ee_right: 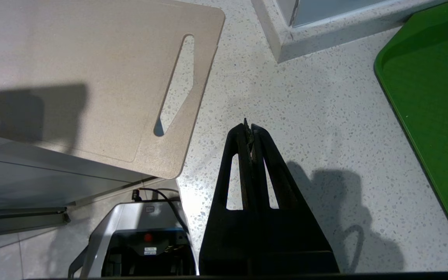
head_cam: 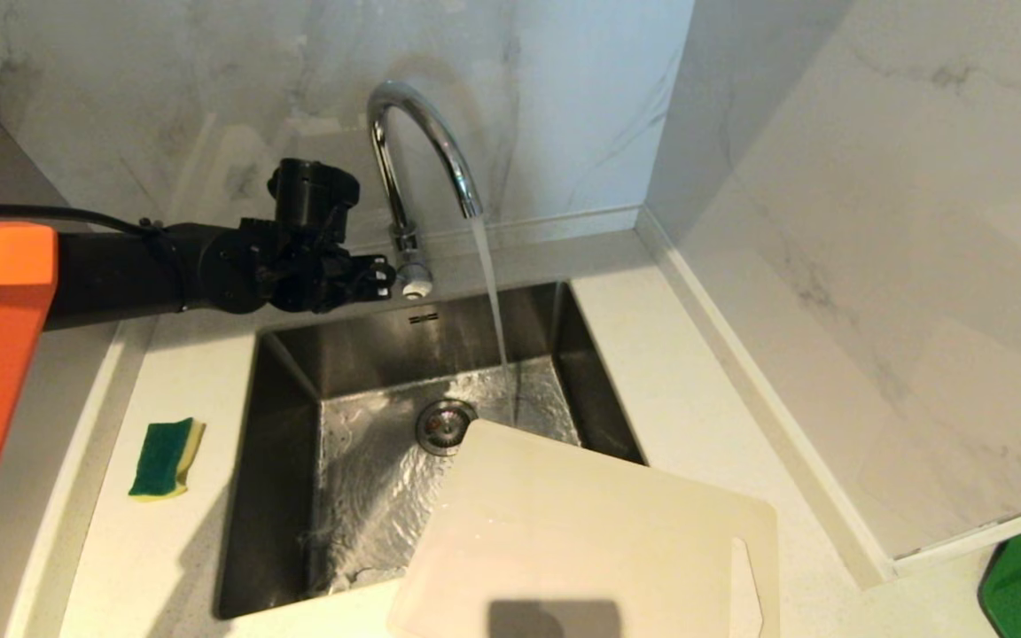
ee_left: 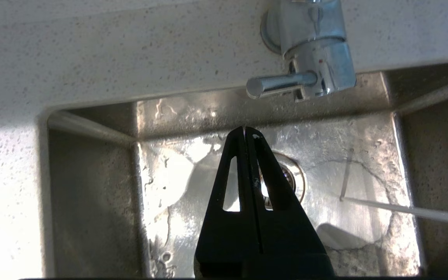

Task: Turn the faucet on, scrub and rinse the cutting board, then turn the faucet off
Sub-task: Turn off the tap

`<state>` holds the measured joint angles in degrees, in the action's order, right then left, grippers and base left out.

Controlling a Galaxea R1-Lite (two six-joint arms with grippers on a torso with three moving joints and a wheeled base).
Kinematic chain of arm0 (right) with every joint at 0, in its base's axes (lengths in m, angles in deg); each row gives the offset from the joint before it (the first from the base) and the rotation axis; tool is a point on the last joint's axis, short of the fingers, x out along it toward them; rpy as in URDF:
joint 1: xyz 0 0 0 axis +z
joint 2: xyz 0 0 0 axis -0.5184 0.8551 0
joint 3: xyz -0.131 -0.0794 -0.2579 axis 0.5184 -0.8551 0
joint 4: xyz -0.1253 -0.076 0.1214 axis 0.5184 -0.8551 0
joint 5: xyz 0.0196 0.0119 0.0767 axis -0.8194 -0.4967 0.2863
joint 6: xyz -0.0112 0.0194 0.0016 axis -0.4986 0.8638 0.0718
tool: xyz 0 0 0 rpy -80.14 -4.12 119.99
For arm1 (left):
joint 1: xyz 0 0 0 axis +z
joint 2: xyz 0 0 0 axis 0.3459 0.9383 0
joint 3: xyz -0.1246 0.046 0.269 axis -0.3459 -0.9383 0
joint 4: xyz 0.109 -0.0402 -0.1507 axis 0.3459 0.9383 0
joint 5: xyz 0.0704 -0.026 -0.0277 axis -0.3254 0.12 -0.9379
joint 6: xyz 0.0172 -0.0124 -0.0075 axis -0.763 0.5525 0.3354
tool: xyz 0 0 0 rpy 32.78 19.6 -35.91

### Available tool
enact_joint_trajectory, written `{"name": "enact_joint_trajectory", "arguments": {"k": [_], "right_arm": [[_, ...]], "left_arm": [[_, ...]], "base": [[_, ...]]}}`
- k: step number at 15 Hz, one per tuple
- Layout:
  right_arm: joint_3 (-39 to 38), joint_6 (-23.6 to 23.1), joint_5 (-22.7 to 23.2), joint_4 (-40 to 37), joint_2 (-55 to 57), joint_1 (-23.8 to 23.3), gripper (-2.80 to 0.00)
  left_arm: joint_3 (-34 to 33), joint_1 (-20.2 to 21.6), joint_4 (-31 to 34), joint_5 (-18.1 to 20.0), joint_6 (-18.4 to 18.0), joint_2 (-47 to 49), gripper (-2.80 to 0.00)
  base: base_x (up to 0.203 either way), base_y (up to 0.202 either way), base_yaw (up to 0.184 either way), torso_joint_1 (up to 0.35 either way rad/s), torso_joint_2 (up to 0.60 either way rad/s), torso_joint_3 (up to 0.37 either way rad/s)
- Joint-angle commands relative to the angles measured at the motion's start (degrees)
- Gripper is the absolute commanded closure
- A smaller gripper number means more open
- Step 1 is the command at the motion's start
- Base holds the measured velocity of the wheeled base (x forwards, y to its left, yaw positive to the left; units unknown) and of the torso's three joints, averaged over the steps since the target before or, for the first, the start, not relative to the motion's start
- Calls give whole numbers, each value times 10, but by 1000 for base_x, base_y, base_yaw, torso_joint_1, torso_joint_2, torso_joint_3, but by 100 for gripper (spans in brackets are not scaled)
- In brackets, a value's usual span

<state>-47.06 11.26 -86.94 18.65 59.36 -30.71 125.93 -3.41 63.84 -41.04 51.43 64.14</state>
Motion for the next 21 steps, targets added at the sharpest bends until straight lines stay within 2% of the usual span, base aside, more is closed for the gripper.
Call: {"name": "enact_joint_trajectory", "arguments": {"k": [1, 6, 11, 17, 21], "right_arm": [[0, 0, 0, -1, 0, 0, 0], [0, 0, 0, -1, 0, 0, 0], [0, 0, 0, -1, 0, 0, 0], [0, 0, 0, -1, 0, 0, 0], [0, 0, 0, -1, 0, 0, 0]], "left_arm": [[0, 0, -7, -2, 1, 8, 0], [1, 0, -46, 2, -2, 26, 0], [1, 0, -95, 2, -33, 38, 0], [2, 1, -122, 1, -56, 45, 0], [2, 1, -138, 1, -59, 45, 0]], "base": [[0, 0, 0, 0, 0, 0], [0, 0, 0, 0, 0, 0], [0, 0, 0, 0, 0, 0], [0, 0, 0, 0, 0, 0], [0, 0, 0, 0, 0, 0]]}}
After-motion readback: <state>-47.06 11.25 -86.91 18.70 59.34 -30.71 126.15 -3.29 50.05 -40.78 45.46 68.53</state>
